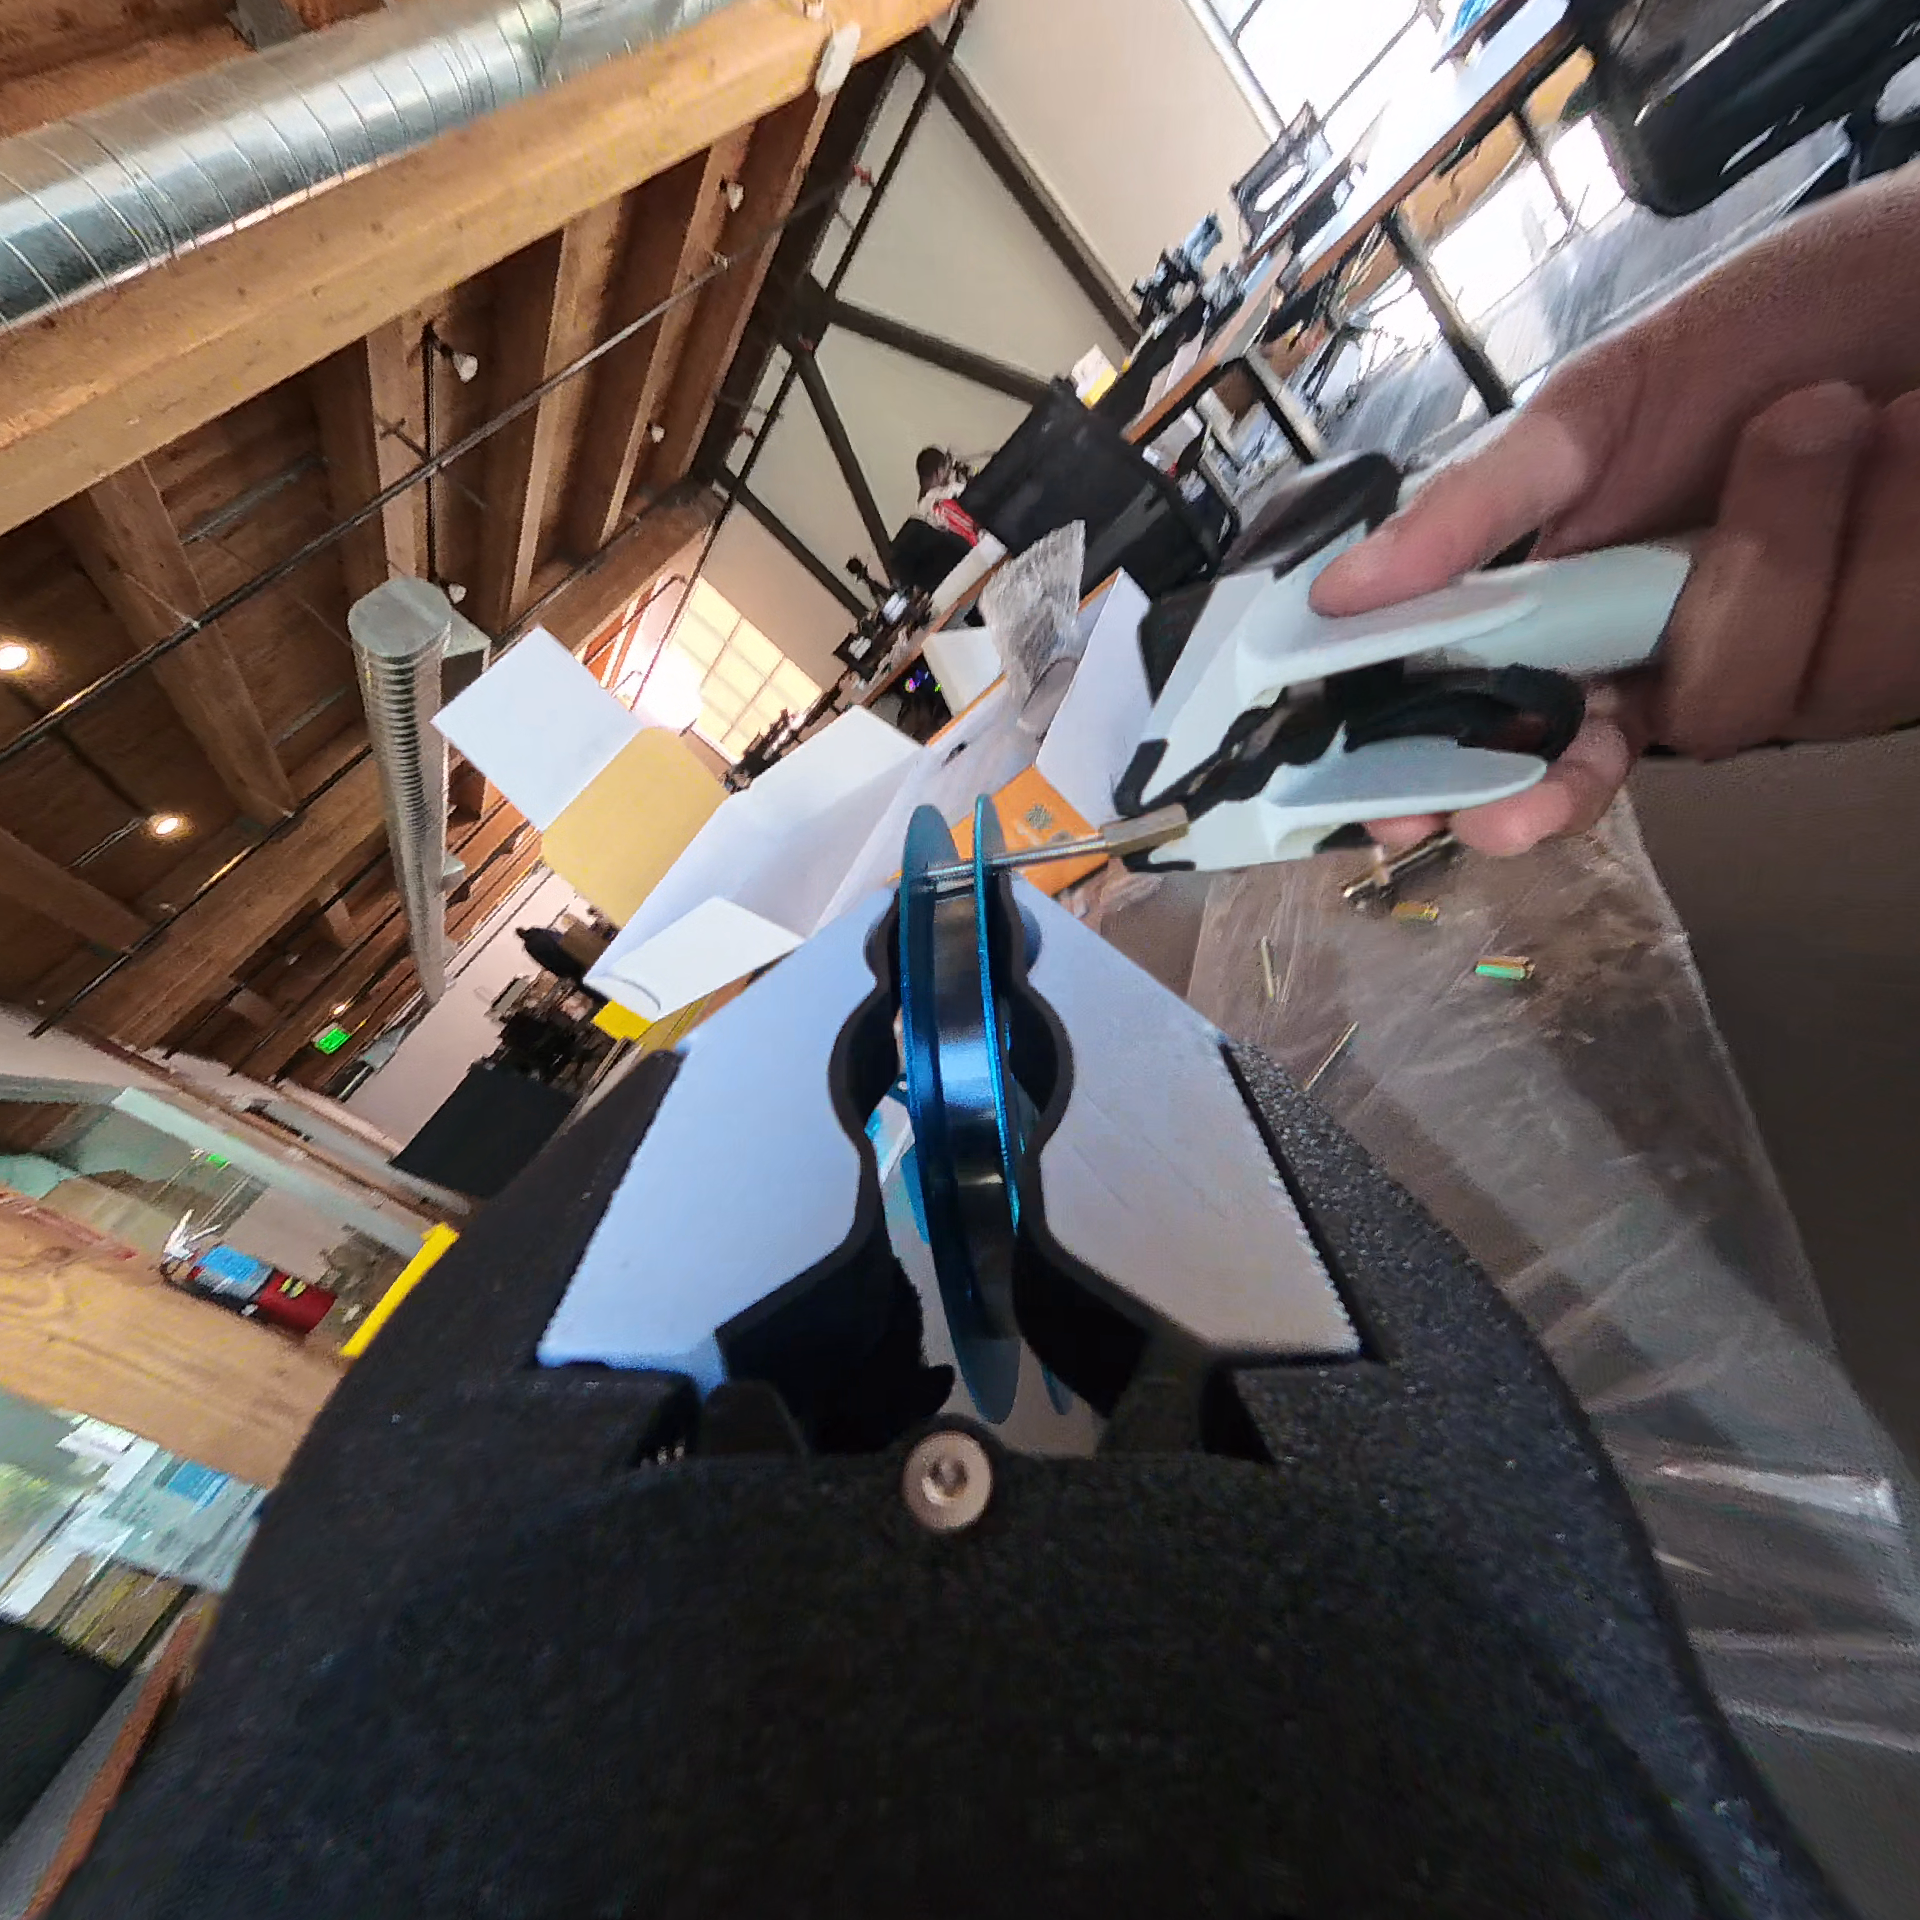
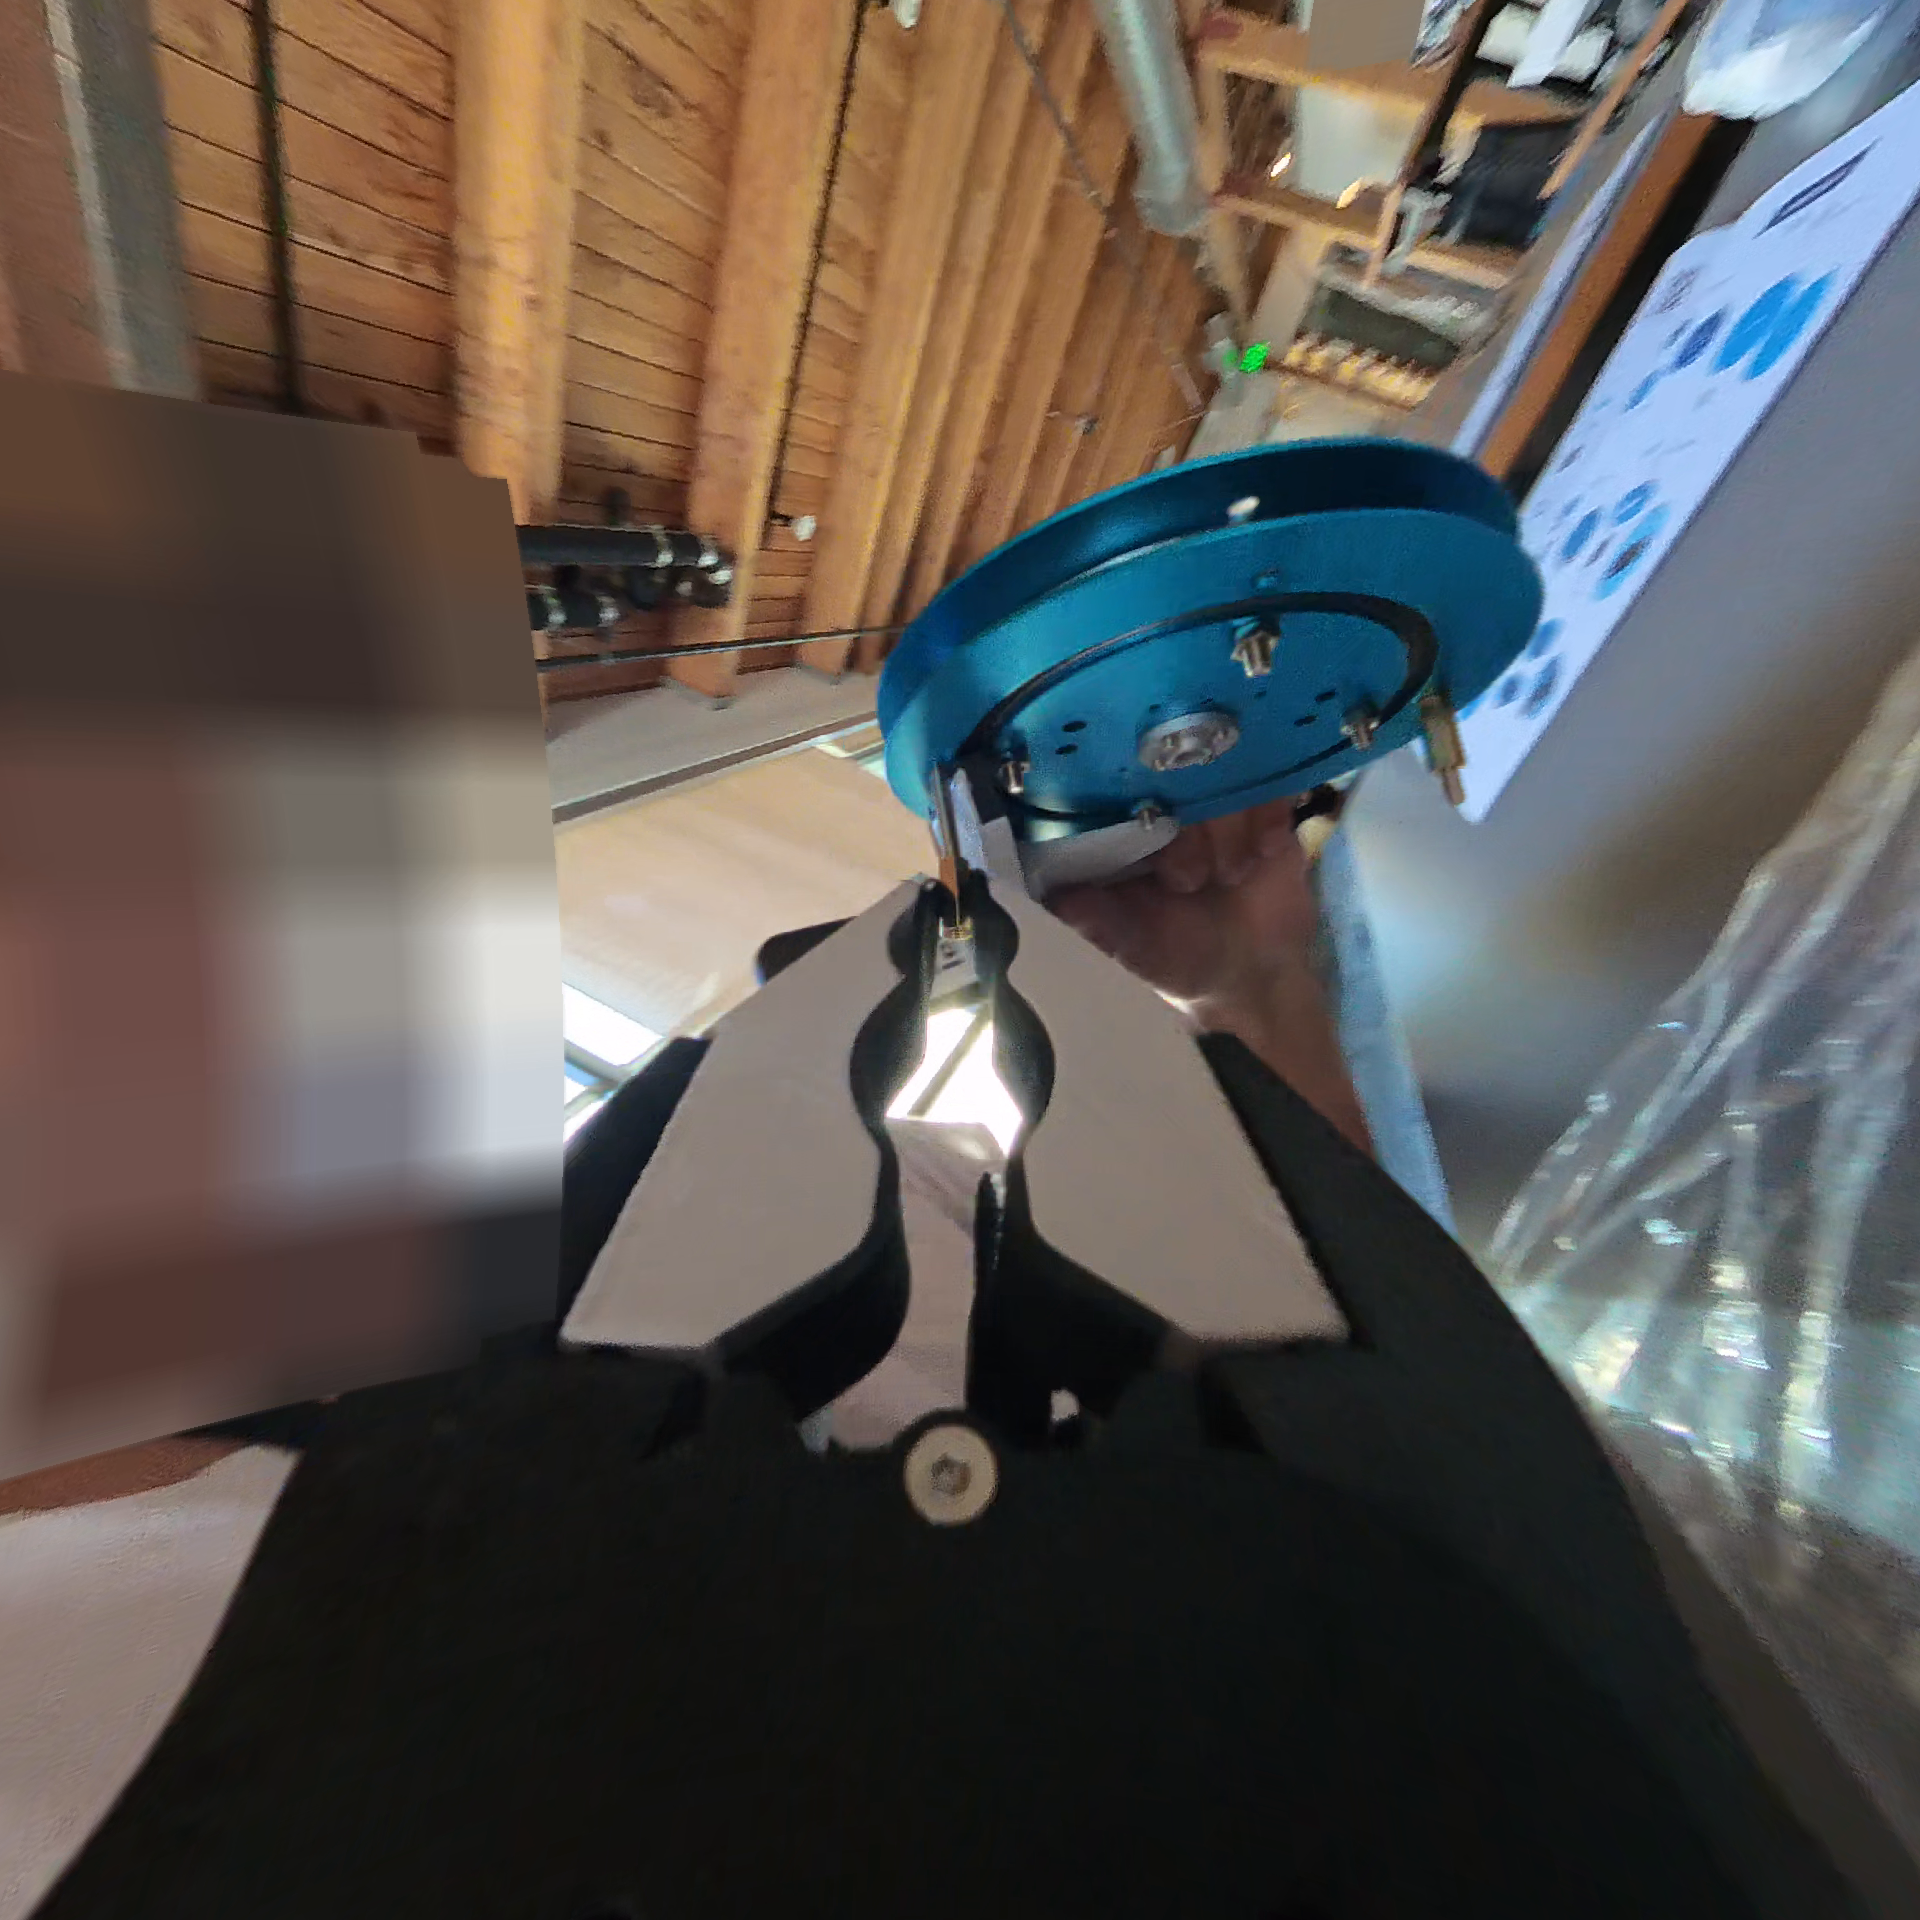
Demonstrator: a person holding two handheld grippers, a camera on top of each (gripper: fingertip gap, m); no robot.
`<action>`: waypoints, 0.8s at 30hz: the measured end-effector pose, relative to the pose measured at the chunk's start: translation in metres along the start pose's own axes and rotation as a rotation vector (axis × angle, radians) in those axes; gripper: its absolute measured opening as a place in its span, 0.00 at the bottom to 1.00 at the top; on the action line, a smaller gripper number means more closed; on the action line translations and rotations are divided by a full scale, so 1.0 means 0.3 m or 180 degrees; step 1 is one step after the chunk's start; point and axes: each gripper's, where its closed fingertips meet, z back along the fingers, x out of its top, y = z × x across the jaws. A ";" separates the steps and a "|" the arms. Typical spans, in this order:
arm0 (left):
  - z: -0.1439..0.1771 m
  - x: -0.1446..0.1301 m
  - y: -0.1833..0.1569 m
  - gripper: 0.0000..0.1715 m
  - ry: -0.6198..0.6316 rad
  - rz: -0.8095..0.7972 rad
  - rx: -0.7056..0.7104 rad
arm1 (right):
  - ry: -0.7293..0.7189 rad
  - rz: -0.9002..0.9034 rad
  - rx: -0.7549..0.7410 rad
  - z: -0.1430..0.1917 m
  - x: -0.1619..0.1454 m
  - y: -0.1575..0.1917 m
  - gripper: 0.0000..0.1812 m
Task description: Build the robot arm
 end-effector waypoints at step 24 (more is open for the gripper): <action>-0.114 -0.183 -0.036 0.08 0.1118 -0.0009 0.0159 | 0.0430 0.3571 -0.2976 0.098 0.139 -0.187 0.02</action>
